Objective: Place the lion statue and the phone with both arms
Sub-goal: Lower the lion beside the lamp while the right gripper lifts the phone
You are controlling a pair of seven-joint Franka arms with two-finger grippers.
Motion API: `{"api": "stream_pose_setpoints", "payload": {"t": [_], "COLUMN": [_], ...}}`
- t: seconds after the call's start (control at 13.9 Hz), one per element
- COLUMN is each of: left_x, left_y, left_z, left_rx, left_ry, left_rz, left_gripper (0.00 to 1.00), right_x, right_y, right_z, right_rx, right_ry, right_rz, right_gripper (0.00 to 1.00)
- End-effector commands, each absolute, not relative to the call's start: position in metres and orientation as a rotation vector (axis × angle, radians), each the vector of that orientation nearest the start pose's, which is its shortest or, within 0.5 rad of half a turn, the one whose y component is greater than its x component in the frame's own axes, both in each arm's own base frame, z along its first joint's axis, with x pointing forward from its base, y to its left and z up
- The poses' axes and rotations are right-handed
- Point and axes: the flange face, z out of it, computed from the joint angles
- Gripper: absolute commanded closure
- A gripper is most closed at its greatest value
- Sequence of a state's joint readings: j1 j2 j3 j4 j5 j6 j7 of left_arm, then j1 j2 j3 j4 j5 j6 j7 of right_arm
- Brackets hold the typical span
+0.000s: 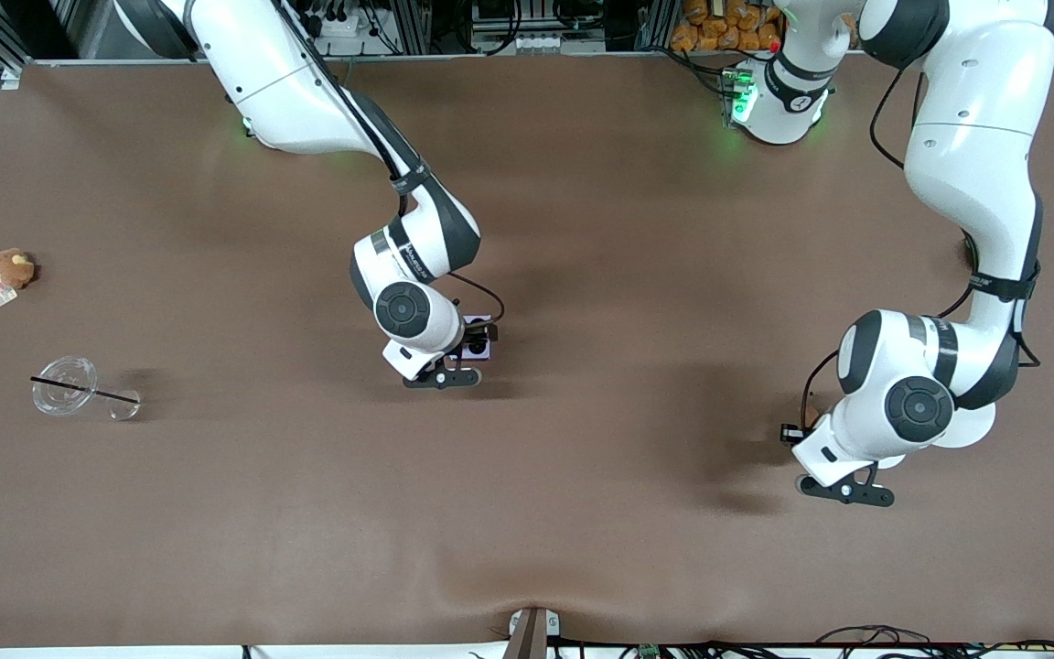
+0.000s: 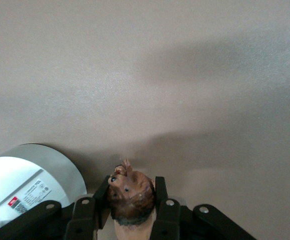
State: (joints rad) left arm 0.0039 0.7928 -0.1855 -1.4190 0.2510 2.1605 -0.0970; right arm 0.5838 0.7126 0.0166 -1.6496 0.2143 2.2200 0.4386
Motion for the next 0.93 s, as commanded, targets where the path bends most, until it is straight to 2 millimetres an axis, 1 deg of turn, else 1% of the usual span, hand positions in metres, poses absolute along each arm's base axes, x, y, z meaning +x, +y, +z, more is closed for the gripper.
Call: {"api": "stream_pose_setpoints", "payload": {"t": [0.0, 0.14, 0.36, 0.5, 0.57, 0.65, 0.72, 0.79, 0.86], "left_x": [0.719, 0.719, 0.718, 0.718, 0.718, 0.718, 0.718, 0.718, 0.718], "left_y": [-0.092, -0.090, -0.089, -0.086, -0.086, -0.085, -0.086, -0.087, -0.088], "left_z": [0.219, 0.216, 0.219, 0.219, 0.217, 0.217, 0.217, 0.216, 0.217], "left_rx": [-3.065, -3.062, -3.054, -3.049, -3.049, -3.048, -3.048, -3.051, -3.052], "left_ry": [0.312, 0.327, 0.338, 0.370, 0.369, 0.368, 0.370, 0.359, 0.347], "left_rz": [0.027, 0.030, 0.031, 0.035, 0.038, 0.038, 0.038, 0.040, 0.037], "left_gripper": [1.00, 1.00, 1.00, 1.00, 1.00, 1.00, 0.80, 0.31, 0.00], "right_x": [0.545, 0.545, 0.539, 0.536, 0.536, 0.536, 0.539, 0.540, 0.546], "right_y": [0.389, 0.391, 0.399, 0.402, 0.402, 0.403, 0.401, 0.398, 0.395], "right_z": [0.185, 0.180, 0.165, 0.163, 0.164, 0.166, 0.170, 0.174, 0.181], "right_rx": [-3.062, -3.061, -3.063, -3.075, -3.085, -3.096, -3.104, -3.117, -3.128], "right_ry": [0.000, -0.001, 0.015, -0.010, -0.033, -0.045, 0.017, 0.023, 0.014], "right_rz": [0.297, 0.283, 0.266, 0.259, 0.253, 0.250, 0.255, 0.264, 0.270], "right_gripper": [0.00, 0.00, 0.00, 0.00, 0.17, 0.83, 0.98, 1.00, 1.00]}}
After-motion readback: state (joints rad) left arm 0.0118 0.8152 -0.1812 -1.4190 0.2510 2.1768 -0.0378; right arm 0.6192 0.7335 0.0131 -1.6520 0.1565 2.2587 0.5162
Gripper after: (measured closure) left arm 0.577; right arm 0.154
